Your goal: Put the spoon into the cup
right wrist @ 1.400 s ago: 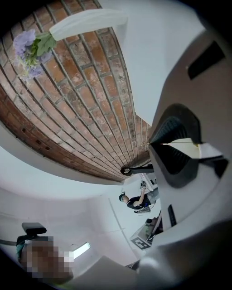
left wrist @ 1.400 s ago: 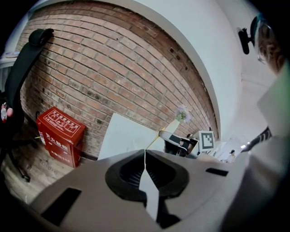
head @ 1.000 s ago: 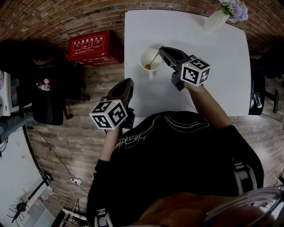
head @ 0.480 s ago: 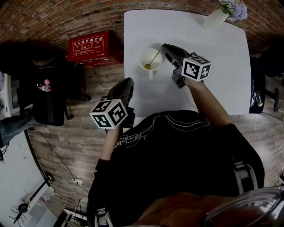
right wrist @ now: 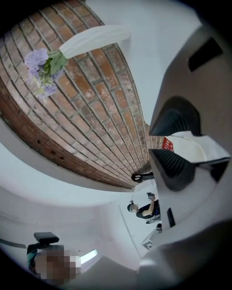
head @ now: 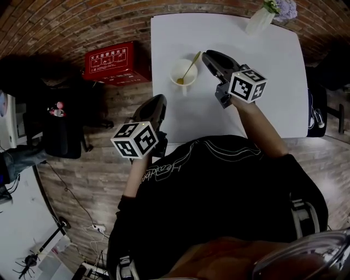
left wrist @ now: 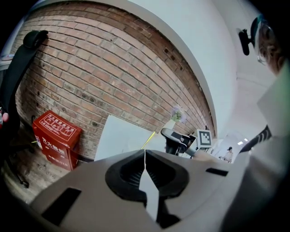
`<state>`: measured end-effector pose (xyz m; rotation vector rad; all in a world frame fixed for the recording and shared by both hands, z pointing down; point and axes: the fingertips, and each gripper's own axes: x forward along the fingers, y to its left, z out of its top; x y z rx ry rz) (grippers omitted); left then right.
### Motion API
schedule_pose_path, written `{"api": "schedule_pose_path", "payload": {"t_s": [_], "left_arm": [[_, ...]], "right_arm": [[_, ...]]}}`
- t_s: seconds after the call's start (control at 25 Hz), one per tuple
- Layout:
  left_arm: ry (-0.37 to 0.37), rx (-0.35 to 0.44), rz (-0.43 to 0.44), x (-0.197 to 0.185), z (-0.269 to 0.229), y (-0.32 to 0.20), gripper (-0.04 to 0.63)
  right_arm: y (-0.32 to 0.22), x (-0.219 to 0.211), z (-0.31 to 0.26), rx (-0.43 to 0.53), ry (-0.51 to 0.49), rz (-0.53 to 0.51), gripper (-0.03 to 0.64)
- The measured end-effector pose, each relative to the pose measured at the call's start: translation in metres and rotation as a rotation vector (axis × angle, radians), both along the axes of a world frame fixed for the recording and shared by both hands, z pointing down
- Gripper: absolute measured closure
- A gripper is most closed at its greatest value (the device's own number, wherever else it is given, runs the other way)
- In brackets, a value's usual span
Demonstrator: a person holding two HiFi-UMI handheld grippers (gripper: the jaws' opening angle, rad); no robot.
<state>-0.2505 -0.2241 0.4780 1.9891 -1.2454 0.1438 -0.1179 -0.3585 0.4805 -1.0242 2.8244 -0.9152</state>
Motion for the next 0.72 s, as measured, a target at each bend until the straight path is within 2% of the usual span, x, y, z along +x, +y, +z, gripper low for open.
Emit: {"api": "schedule_pose_path", "payload": {"t_s": [0.16,0.48,0.56,0.72], "left_arm": [[0.008,0.031,0.009,0.004,-0.012,0.004,0.589],[0.027,0.122,0.027,0.015,-0.046,0.019,0.589],[0.025,0.138,0.037,0.019,-0.054,0.023,0.588],[0.016,0.173,0.063,0.028,-0.07,0.028,0.589]], "right_arm": [[0.022,0.002,-0.033,0.091,0.01,-0.048,0.555],[0.091,-0.003,-0.091,0.247,0.027,-0.22,0.566],[0.107,-0.003,-0.099,0.264,0.021,-0.272,0.6],[0.128,0.001,-0.107,0.247,-0.021,-0.331,0.617]]}}
